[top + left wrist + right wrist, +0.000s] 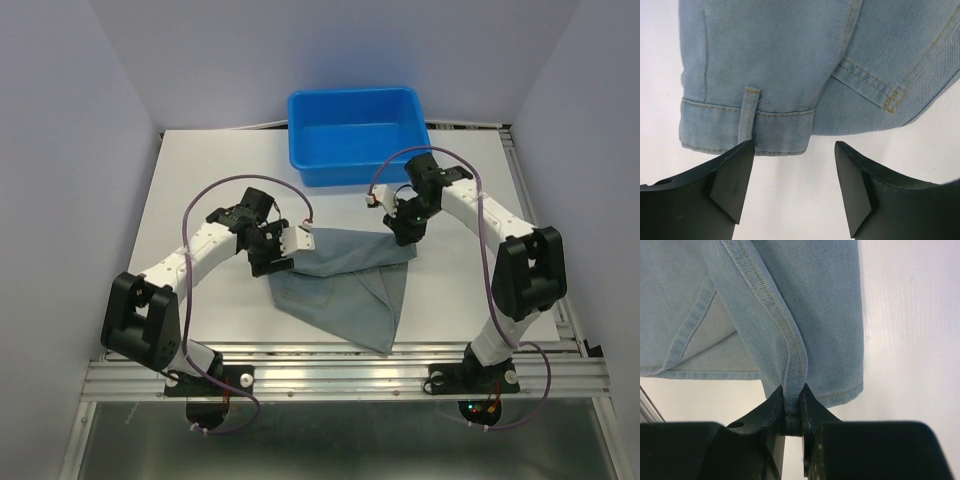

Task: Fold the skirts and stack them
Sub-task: Flatten the skirt out

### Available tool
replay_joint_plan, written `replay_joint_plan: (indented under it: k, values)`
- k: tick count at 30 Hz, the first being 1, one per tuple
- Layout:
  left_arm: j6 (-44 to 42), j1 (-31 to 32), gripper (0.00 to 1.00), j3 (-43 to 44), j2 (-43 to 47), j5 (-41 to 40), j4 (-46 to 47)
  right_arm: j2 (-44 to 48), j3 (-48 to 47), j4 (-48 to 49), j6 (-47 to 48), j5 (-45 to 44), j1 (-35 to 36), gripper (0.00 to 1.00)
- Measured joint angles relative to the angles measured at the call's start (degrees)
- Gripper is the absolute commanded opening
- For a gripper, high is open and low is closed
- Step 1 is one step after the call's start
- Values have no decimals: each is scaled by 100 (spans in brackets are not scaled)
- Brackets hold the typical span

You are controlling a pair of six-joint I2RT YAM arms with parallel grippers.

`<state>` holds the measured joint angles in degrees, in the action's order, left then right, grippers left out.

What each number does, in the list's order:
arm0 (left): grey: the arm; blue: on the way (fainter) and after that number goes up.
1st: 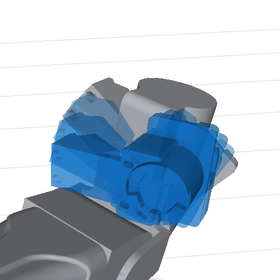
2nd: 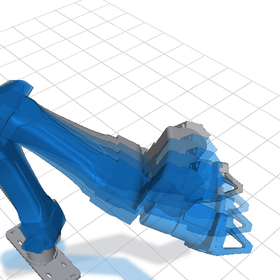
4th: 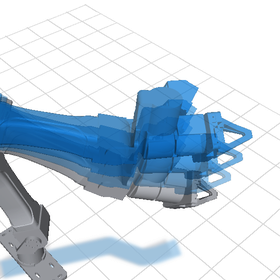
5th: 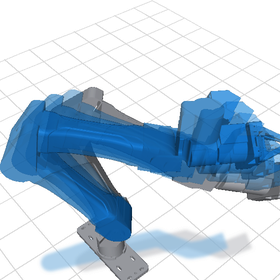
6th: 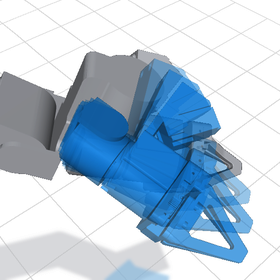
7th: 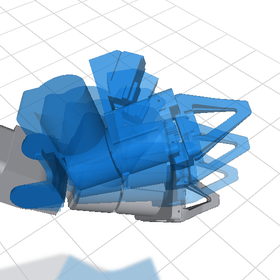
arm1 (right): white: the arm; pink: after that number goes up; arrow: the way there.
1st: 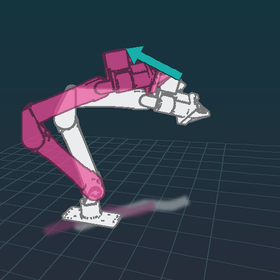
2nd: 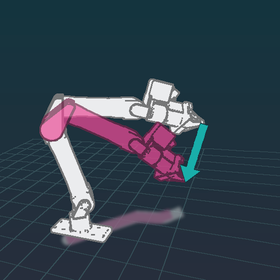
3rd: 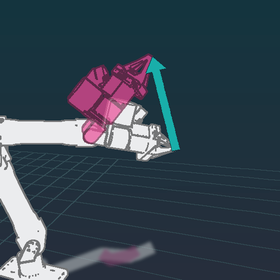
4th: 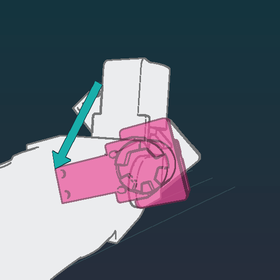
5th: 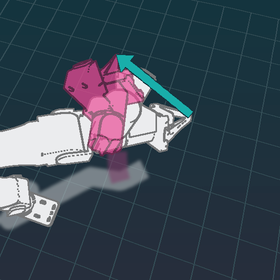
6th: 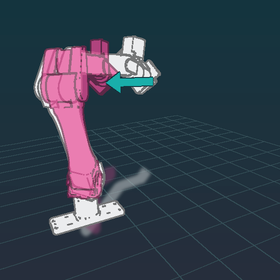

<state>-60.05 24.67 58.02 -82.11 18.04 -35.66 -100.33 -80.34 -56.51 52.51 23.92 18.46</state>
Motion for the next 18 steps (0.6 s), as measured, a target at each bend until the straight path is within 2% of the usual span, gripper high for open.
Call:
replay_joint_plan:
  k: [9, 13, 14, 18]
  values:
    - [-564, 2, 67, -575, -35, -179, 474, 136, 0, 0, -85, -42, 0, 1]
    - [-660, 2, 53, -599, -203, -267, 807, 140, 0, -2, -98, -52, 0, 1]
    - [-673, 2, 45, -599, -254, -282, 903, 142, 2, 0, -103, -66, 0, 1]
    - [-706, 2, 27, -599, -400, -302, 1091, 254, 70, 17, -105, -138, 0, 1]
